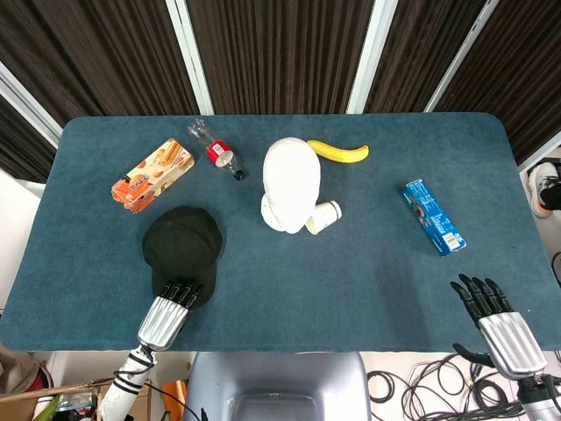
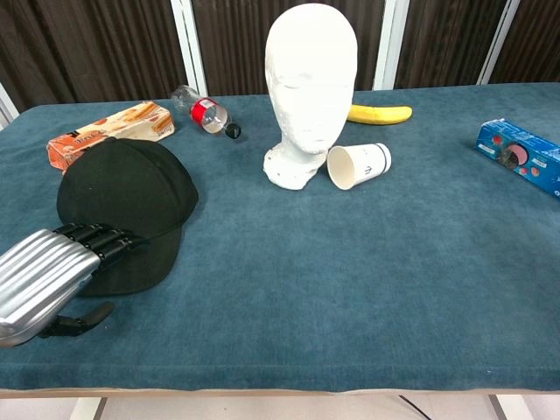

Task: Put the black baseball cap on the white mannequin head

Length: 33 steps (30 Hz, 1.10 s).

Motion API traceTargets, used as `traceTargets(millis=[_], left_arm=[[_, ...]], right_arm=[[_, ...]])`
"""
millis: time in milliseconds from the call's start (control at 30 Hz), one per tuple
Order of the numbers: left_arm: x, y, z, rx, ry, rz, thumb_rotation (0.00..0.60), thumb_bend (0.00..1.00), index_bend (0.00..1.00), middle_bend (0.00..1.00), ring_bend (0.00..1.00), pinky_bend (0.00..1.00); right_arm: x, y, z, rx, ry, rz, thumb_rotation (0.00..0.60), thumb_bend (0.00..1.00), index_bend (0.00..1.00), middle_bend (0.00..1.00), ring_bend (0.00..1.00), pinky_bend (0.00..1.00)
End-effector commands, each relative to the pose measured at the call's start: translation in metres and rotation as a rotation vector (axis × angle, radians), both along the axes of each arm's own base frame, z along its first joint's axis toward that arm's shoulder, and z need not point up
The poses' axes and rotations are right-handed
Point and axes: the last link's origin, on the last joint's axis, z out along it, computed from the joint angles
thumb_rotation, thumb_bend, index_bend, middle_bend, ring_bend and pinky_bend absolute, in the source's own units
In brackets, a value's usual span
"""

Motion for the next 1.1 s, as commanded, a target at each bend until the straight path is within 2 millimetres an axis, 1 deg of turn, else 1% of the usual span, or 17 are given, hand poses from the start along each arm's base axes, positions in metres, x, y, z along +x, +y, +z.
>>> traceTargets(millis=[33,167,400,567,667,767,800,867,967,1033,1100], left_arm=[[0.0,0.0,-0.001,-0.006,0.008,0.004,0.6,0.34,0.23,0.24,0.22,0.31],[0.0,0.002,-0.002,0.009,0.025,-0.001,0.6,0.34,0.23,0.25,0.23,0.31],[-0.009,0.01,-0.008,0.047,0.076,0.008,0.6,0.35,0.25,0.27,0.25,0.32],[-0.013,0.017,-0.008,0.126,0.149,-0.036,0.6,0.35,0.29,0.31,0.28,0.34],[-0.015,0.023,-0.008,0.161,0.181,-0.064,0.6,0.34,0.32,0.36,0.32,0.38],[-0.015,0.031,-0.006,0.205,0.197,-0.103,0.6,0.35,0.41,0.45,0.41,0.48],[-0.016,0.033,-0.005,0.218,0.204,-0.113,0.6,0.36,0.46,0.5,0.45,0.53],[-0.016,0.039,-0.002,0.24,0.206,-0.129,0.6,0.38,0.53,0.56,0.51,0.59],[-0.016,0.045,0.001,0.248,0.188,-0.154,0.6,0.45,0.65,0.67,0.62,0.68],[-0.014,0.048,0.005,0.257,0.164,-0.176,0.6,0.48,0.7,0.72,0.67,0.72],[-0.009,0.051,0.013,0.289,0.148,-0.222,0.6,0.49,0.71,0.73,0.69,0.74]], right_arm=[[0.0,0.001,0.0,0.003,-0.003,-0.002,0.6,0.08,0.0,0.0,0.0,0.0],[0.001,0.001,0.0,0.002,-0.005,0.004,0.6,0.08,0.0,0.0,0.0,0.0],[0.0,0.005,0.003,-0.002,-0.009,0.007,0.6,0.08,0.0,0.0,0.0,0.0],[0.0,0.006,0.005,-0.004,-0.015,0.015,0.6,0.08,0.0,0.0,0.0,0.0],[0.0,0.006,0.005,-0.006,-0.018,0.014,0.6,0.08,0.0,0.0,0.0,0.0],[0.0,0.005,0.005,-0.003,-0.018,0.014,0.6,0.08,0.0,0.0,0.0,0.0],[0.0,0.005,0.005,-0.003,-0.018,0.014,0.6,0.08,0.0,0.0,0.0,0.0],[0.0,0.005,0.006,-0.004,-0.02,0.014,0.6,0.08,0.0,0.0,0.0,0.0],[0.0,0.005,0.007,-0.006,-0.023,0.011,0.6,0.08,0.0,0.0,0.0,0.0],[0.0,0.004,0.007,-0.004,-0.024,0.011,0.6,0.08,0.0,0.0,0.0,0.0],[-0.001,0.004,0.007,-0.002,-0.022,0.01,0.6,0.08,0.0,0.0,0.0,0.0]])
